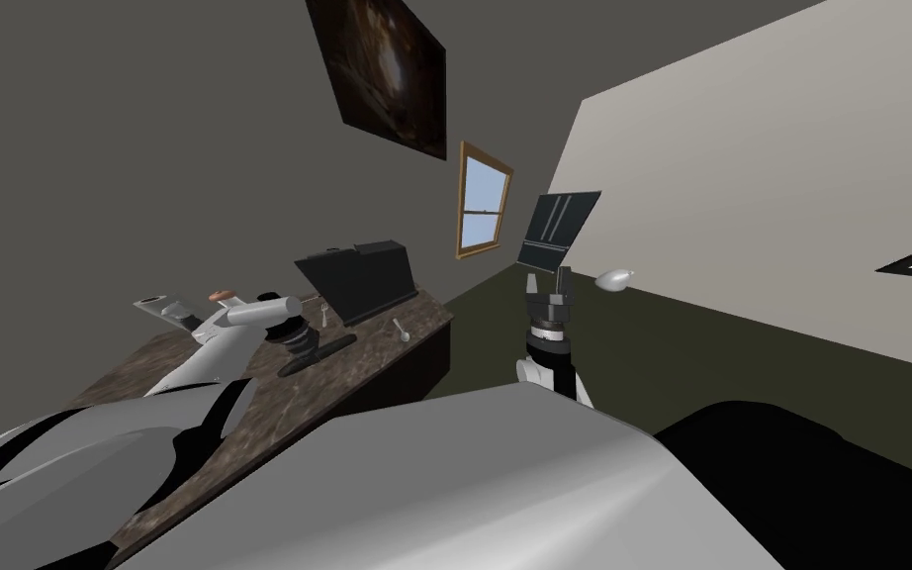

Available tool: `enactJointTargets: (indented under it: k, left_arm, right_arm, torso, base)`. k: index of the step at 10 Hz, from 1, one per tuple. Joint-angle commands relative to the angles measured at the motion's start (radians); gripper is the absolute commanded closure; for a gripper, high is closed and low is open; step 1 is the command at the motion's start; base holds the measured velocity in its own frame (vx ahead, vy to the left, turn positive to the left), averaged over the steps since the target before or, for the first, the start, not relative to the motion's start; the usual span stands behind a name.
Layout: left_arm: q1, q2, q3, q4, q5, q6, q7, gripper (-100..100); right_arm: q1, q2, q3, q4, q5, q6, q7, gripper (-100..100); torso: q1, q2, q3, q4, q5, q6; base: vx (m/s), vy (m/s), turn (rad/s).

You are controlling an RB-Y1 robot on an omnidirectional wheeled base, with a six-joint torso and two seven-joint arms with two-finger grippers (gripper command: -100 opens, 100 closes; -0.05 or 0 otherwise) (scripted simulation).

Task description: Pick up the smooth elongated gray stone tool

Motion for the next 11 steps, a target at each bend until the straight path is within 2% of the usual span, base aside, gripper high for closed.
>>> enactJointTargets:
  k: [1, 3, 4, 5, 9, 10, 11]
  left_arm:
    - [0.013, -0.015, 0.000, 0.015, -0.003, -0.031, -0.016, -100]
    - [0.026, -0.030, 0.000, 0.029, -0.006, -0.063, -0.032, -100]
    - [0.027, -0.023, 0.002, 0.016, -0.003, -0.046, -0.026, -100]
    - [0.029, -0.024, 0.002, 0.015, -0.003, -0.049, -0.027, 100]
    - [0.029, -0.024, 0.002, 0.015, -0.003, -0.048, -0.026, 100]
    - [0.029, -0.024, 0.002, 0.015, -0.003, -0.048, -0.026, 0]
    - [0.008, -0.009, 0.000, 0.009, -0.002, -0.019, -0.010, 100]
  right_arm:
    - [0.000, 0.000, 0.000, 0.000, 0.000, 0.000, 0.000, 0]
    - [0.000, 0.000, 0.000, 0.000, 0.000, 0.000, 0.000, 0]
    - [0.000, 0.000, 0.000, 0.000, 0.000, 0.000, 0.000, 0]
    - [0.000, 0.000, 0.000, 0.000, 0.000, 0.000, 0.000, 0]
    - [0.000, 0.000, 0.000, 0.000, 0.000, 0.000, 0.000, 0]
    - [0.000, 0.000, 0.000, 0.000, 0.000, 0.000, 0.000, 0]
    - [0.000, 0.000, 0.000, 0.000, 0.000, 0.000, 0.000, 0]
  torso:
    - [0.000, 0.000, 0.000, 0.000, 0.000, 0.000]
    - [0.000, -0.003, -0.002, -0.001, 0.000, 0.000]
    - [-0.001, -0.002, -0.001, -0.001, 0.000, 0.000]
    - [0.000, 0.000, 0.000, 0.000, 0.000, 0.000]
    - [0.001, 0.000, 0.000, 0.000, 0.000, 0.000]
    - [0.001, 0.001, 0.000, 0.000, 0.000, 0.000]
    - [0.001, 0.001, 0.000, 0.000, 0.000, 0.000]
  base:
    - [0.045, -0.001, 0.086]
    - [0.052, -0.013, 0.083]
    - [0.008, -0.013, 0.022]
    - [0.000, 0.000, 0.000]
    - [0.000, 0.000, 0.000]
    - [0.000, 0.000, 0.000]
    - [-0.031, 0.010, -0.112]
